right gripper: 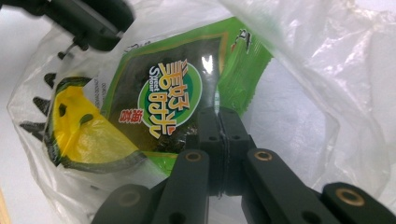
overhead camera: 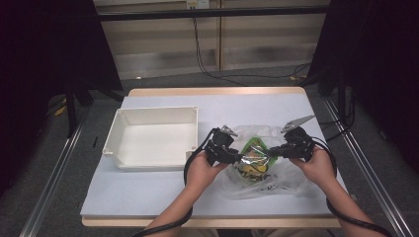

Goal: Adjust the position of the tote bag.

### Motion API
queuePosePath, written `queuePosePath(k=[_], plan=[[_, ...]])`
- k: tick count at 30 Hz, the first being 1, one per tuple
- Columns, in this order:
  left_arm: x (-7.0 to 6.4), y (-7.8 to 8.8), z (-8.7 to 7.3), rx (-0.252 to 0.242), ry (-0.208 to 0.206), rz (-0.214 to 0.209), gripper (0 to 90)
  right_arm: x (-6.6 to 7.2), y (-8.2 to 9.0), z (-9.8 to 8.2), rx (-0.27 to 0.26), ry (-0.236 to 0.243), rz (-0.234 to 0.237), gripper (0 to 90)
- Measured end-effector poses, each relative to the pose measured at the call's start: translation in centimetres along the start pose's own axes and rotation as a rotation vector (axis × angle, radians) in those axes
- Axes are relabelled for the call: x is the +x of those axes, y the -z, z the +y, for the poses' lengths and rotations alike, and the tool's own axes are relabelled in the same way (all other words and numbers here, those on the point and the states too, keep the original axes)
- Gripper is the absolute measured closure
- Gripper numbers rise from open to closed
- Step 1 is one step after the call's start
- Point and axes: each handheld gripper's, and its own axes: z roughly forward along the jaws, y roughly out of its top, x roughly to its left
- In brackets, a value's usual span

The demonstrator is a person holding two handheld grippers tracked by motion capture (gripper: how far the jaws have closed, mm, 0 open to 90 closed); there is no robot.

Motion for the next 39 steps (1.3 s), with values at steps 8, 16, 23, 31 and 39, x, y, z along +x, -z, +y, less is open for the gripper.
queuePosePath(k=[8, 16, 23, 31, 39], plan=[[0.8, -0.7, 1.1, -0.021, 0.037, 0.023, 73.9, 0.7, 0.3, 0.3, -0.003, 0.042, 0.014, 89.7], [1.2, -1.1, 1.0, -0.016, 0.05, 0.041, 76.2, 1.3, 0.6, 0.4, -0.014, 0.076, 0.002, 89.5], [1.4, -0.8, 0.7, -0.007, 0.051, 0.057, 75.8, 1.8, 1.2, 0.5, -0.021, 0.11, -0.013, 89.5], [1.3, -0.5, 0.5, -0.01, 0.059, 0.041, 74.1, 2.6, 2.0, 1.1, -0.043, 0.171, -0.043, 89.4], [1.2, -0.2, 0.2, 0.003, 0.052, 0.031, 73.5, 2.4, 3.2, 1.6, -0.082, 0.195, -0.075, 89.4]])
